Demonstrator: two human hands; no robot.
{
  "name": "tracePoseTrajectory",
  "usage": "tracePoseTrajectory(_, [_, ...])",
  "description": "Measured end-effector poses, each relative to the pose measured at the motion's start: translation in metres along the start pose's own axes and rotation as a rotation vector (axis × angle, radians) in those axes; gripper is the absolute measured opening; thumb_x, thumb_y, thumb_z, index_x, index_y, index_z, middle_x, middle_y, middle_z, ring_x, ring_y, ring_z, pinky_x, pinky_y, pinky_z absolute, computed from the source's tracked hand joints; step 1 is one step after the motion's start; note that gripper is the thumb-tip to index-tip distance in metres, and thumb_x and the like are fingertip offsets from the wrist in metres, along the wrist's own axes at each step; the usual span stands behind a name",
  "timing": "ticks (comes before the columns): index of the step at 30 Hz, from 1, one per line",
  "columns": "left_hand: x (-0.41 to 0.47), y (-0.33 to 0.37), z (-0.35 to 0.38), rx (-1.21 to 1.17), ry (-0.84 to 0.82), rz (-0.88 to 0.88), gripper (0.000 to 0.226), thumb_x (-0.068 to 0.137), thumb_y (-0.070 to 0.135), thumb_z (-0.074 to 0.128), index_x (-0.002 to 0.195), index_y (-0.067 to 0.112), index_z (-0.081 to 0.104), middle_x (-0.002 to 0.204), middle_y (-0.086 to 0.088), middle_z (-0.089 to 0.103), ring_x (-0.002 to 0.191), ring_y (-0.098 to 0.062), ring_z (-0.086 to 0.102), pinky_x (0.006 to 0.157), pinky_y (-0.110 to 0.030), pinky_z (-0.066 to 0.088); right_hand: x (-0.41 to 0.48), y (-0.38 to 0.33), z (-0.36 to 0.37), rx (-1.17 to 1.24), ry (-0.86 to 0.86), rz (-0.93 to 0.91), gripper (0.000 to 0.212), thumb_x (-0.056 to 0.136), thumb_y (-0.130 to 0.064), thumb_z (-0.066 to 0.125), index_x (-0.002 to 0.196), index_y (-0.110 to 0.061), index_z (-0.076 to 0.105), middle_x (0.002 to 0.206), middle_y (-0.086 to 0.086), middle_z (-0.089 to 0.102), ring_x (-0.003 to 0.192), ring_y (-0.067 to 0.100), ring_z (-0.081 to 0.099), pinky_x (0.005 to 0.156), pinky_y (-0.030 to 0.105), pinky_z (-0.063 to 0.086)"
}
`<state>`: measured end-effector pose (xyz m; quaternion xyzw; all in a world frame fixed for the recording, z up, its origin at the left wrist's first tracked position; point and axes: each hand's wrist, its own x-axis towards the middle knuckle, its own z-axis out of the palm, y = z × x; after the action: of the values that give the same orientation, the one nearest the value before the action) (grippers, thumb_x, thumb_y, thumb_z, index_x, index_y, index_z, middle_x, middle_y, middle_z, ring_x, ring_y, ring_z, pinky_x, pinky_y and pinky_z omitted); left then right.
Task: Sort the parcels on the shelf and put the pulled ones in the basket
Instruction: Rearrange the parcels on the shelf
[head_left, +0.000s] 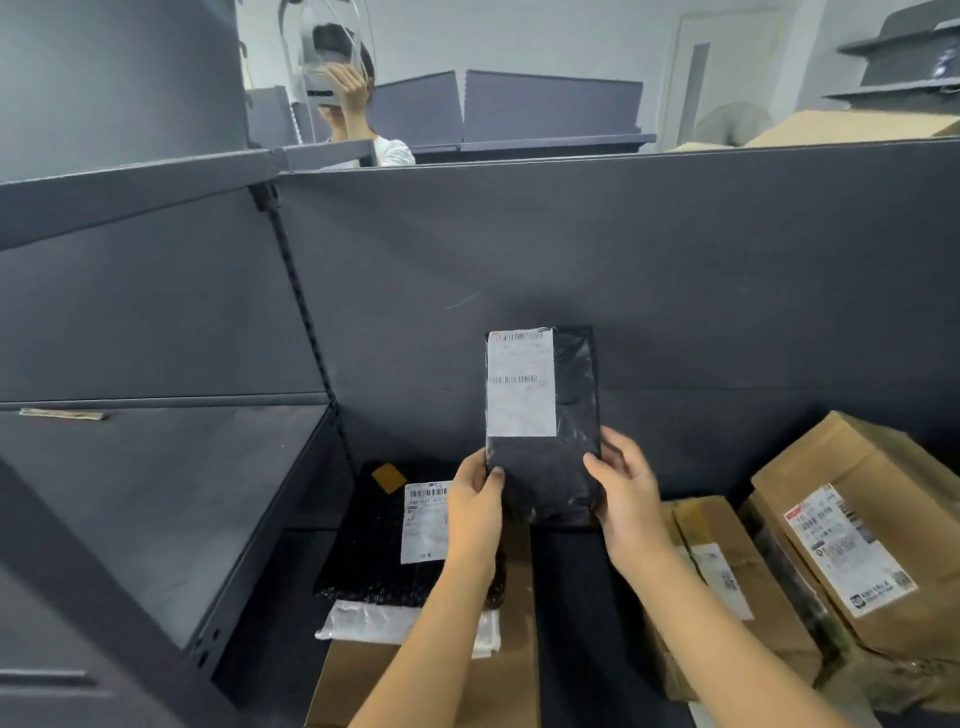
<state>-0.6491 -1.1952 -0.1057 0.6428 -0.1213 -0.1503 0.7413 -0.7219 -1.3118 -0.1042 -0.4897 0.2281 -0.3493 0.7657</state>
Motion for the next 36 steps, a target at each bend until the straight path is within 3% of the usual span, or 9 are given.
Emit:
tracePoseTrajectory(7, [0.007, -0.003, -0.074, 0.123, 0.178, -0.059, 0.029, 0.099, 0.007, 0.043, 0.124, 0.013, 0.055, 0.111, 0.0, 0.062, 0.103, -0.016, 0.06, 0.084, -0.024, 0.05, -0.013, 0.053, 0.046, -0.288, -0.124, 0.161, 0.046, 0.091, -0.002, 0.056, 0.128, -0.029, 0.049, 0.119, -0.005, 0.054, 0.11, 0.017, 0.057, 0.096, 0.038, 0.049])
tracePoseTrajectory(12, [0.014, -0.017, -0.13, 0.261, 0.238, -0.17, 0.034, 0.099, 0.005, 0.036, 0.128, 0.007, 0.054, 0.113, -0.008, 0.064, 0.103, -0.021, 0.061, 0.085, -0.028, 0.047, -0.024, 0.087, 0.085, -0.453, -0.212, 0.248, 0.047, 0.093, -0.007, 0.054, 0.134, -0.028, 0.045, 0.124, -0.006, 0.052, 0.099, 0.012, 0.055, 0.082, 0.029, 0.049])
tracePoseTrajectory(16, [0.023, -0.026, -0.154, 0.419, 0.223, -0.178, 0.037, 0.097, 0.002, 0.035, 0.127, 0.005, 0.055, 0.107, -0.006, 0.064, 0.094, -0.018, 0.061, 0.076, -0.024, 0.045, -0.029, 0.103, 0.1, -0.538, -0.229, 0.249, 0.047, 0.095, -0.009, 0.052, 0.137, -0.025, 0.041, 0.136, -0.001, 0.05, 0.112, 0.014, 0.052, 0.096, 0.034, 0.047])
tracePoseTrajectory(19, [0.028, -0.035, -0.158, 0.524, 0.236, -0.204, 0.04, 0.098, 0.007, 0.035, 0.135, 0.012, 0.051, 0.123, -0.009, 0.062, 0.112, -0.024, 0.058, 0.085, -0.026, 0.044, -0.029, 0.113, 0.103, -0.671, -0.244, 0.207, 0.045, 0.096, -0.011, 0.051, 0.139, -0.021, 0.04, 0.14, 0.002, 0.047, 0.118, 0.015, 0.049, 0.09, 0.023, 0.038])
tracePoseTrajectory(23, [0.035, -0.05, -0.158, 0.664, 0.213, -0.271, 0.043, 0.1, 0.017, 0.035, 0.142, 0.023, 0.043, 0.138, -0.004, 0.053, 0.128, -0.025, 0.048, 0.111, -0.04, 0.035, -0.022, 0.126, 0.1, -0.888, -0.255, 0.181, 0.045, 0.097, -0.019, 0.05, 0.14, -0.022, 0.04, 0.141, 0.001, 0.048, 0.125, 0.02, 0.049, 0.092, 0.028, 0.041])
tracePoseTrajectory(27, [0.035, -0.055, -0.16, 0.805, 0.182, -0.265, 0.044, 0.1, 0.02, 0.034, 0.144, 0.027, 0.039, 0.141, 0.001, 0.051, 0.132, -0.023, 0.044, 0.113, -0.04, 0.031, -0.014, 0.135, 0.096, -1.058, -0.234, 0.135, 0.042, 0.095, -0.025, 0.052, 0.136, -0.028, 0.044, 0.14, -0.001, 0.049, 0.123, 0.016, 0.05, 0.108, 0.039, 0.034])
tracePoseTrajectory(29, [0.036, -0.057, -0.16, 0.823, 0.162, -0.257, 0.046, 0.1, 0.017, 0.033, 0.146, 0.025, 0.035, 0.146, -0.001, 0.046, 0.135, -0.023, 0.04, 0.114, -0.038, 0.03, -0.013, 0.137, 0.096, -1.124, -0.235, 0.109, 0.042, 0.095, -0.027, 0.051, 0.137, -0.027, 0.044, 0.139, -0.002, 0.05, 0.13, 0.016, 0.044, 0.111, 0.045, 0.029])
tracePoseTrajectory(33, [0.035, -0.057, -0.158, 0.87, 0.107, -0.27, 0.05, 0.101, 0.009, 0.028, 0.15, 0.019, 0.025, 0.156, -0.007, 0.028, 0.147, -0.022, 0.015, 0.121, -0.034, 0.012, -0.014, 0.139, 0.098, -1.213, -0.253, 0.115, 0.045, 0.097, -0.028, 0.047, 0.141, -0.027, 0.038, 0.142, -0.003, 0.047, 0.143, 0.017, 0.022, 0.114, 0.044, 0.017])
tracePoseTrajectory(36, [0.035, -0.058, -0.156, 0.966, 0.112, -0.259, 0.052, 0.1, 0.009, 0.028, 0.151, 0.016, 0.023, 0.155, -0.01, 0.028, 0.148, -0.021, 0.011, 0.121, -0.036, 0.008, -0.016, 0.138, 0.097, -1.232, -0.267, 0.127, 0.046, 0.098, -0.029, 0.045, 0.143, -0.027, 0.036, 0.144, -0.003, 0.044, 0.145, 0.017, 0.014, 0.113, 0.044, 0.013])
